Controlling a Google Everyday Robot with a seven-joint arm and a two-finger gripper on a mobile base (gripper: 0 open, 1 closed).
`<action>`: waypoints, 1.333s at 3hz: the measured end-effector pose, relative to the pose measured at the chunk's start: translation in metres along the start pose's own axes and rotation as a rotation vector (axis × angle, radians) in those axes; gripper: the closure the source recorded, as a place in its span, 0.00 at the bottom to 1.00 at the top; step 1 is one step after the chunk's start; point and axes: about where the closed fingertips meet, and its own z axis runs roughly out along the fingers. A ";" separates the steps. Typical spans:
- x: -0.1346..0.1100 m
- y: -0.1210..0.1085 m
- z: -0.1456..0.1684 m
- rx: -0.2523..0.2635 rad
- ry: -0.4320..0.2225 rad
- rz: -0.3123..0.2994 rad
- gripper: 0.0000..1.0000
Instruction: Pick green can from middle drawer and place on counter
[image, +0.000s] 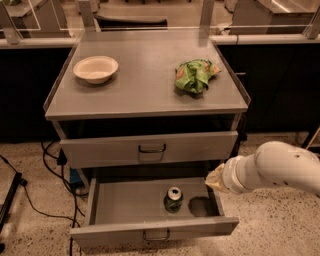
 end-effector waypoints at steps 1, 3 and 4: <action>0.032 0.005 0.082 -0.038 -0.027 0.067 1.00; 0.043 0.017 0.108 -0.069 -0.040 0.073 1.00; 0.050 0.028 0.134 -0.109 -0.053 0.077 0.81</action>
Offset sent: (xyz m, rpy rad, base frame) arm 0.0176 0.0039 -0.0623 0.0387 0.0200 -0.0272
